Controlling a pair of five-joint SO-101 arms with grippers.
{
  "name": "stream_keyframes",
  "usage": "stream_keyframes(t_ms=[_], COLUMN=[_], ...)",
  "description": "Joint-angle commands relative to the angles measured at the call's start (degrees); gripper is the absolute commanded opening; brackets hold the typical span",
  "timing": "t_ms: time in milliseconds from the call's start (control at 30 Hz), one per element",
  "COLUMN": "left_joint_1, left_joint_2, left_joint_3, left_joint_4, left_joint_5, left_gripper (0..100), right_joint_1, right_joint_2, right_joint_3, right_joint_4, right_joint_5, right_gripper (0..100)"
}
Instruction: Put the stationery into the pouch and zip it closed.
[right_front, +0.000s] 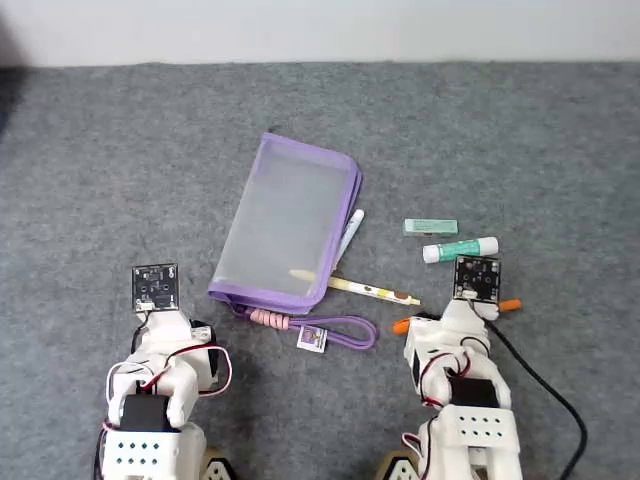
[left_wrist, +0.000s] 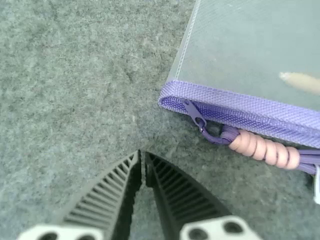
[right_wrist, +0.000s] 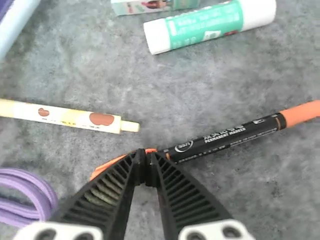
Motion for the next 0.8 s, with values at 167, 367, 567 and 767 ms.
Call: stream_keyframes(t_ms=[167,367,567,767], left_joint_1=[-0.26,-0.26,-0.26,-0.26], left_joint_2=[-0.62,-0.62,-0.62,-0.62], left_joint_3=[-2.24,-2.24,-2.24,-2.24], left_joint_4=[0.00,0.00,0.00,0.00], left_joint_5=[0.35,0.35,0.35,0.35], left_gripper=[2,2,2,2], right_joint_1=[-4.00,-5.49,-9.54,-22.55], right_joint_2=[-0.75,-0.75,0.40,12.35], right_joint_3=[-0.26,-0.62,-12.66,-40.35], right_joint_4=[-0.84,-1.10,1.19,19.65], right_joint_5=[3.34,17.76,17.14,17.14], right_gripper=[0.9,0.9,0.8,0.8])
